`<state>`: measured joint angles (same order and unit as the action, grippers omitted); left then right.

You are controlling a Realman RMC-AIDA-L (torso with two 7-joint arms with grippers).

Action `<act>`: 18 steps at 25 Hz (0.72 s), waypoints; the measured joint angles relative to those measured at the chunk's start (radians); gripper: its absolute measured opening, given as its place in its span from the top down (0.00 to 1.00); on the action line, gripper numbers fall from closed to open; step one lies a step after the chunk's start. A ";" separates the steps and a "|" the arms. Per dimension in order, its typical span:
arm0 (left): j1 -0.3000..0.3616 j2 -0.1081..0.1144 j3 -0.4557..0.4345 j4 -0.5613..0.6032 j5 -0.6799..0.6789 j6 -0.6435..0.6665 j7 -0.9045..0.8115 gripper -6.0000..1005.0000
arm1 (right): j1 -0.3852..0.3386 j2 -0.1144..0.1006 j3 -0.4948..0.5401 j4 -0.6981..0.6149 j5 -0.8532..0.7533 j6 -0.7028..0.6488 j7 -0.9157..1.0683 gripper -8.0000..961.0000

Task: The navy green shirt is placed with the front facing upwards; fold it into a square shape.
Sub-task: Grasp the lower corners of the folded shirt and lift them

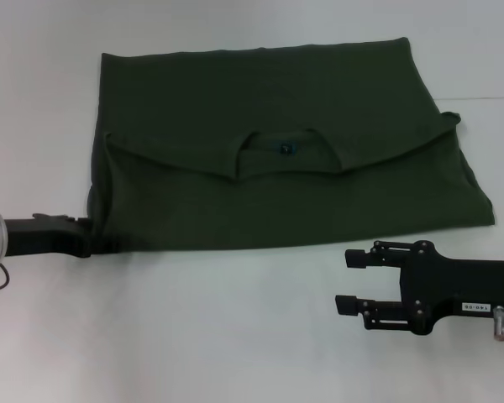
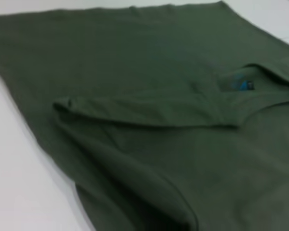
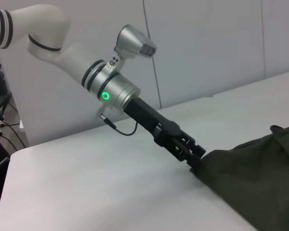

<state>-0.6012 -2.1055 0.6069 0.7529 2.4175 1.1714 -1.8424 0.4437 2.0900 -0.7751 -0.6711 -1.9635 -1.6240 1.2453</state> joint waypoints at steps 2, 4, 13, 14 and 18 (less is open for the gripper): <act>-0.003 0.000 0.009 -0.008 0.007 -0.003 0.000 0.24 | 0.001 0.000 0.000 0.000 0.000 0.003 0.000 0.22; -0.004 -0.002 0.023 -0.009 0.011 -0.007 0.001 0.25 | 0.002 0.000 -0.002 0.001 0.000 0.003 0.000 0.22; -0.015 -0.003 0.025 -0.018 0.011 -0.029 -0.006 0.26 | 0.001 0.001 -0.008 0.001 -0.007 0.004 0.000 0.22; -0.015 -0.003 0.025 -0.018 0.013 -0.034 -0.010 0.26 | 0.001 0.001 -0.007 0.001 -0.007 0.004 0.001 0.22; -0.020 0.002 0.034 -0.020 0.032 -0.030 -0.012 0.27 | -0.004 0.000 -0.001 0.001 -0.004 0.004 0.006 0.22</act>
<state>-0.6210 -2.1038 0.6409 0.7324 2.4492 1.1410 -1.8549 0.4400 2.0902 -0.7762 -0.6702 -1.9674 -1.6198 1.2512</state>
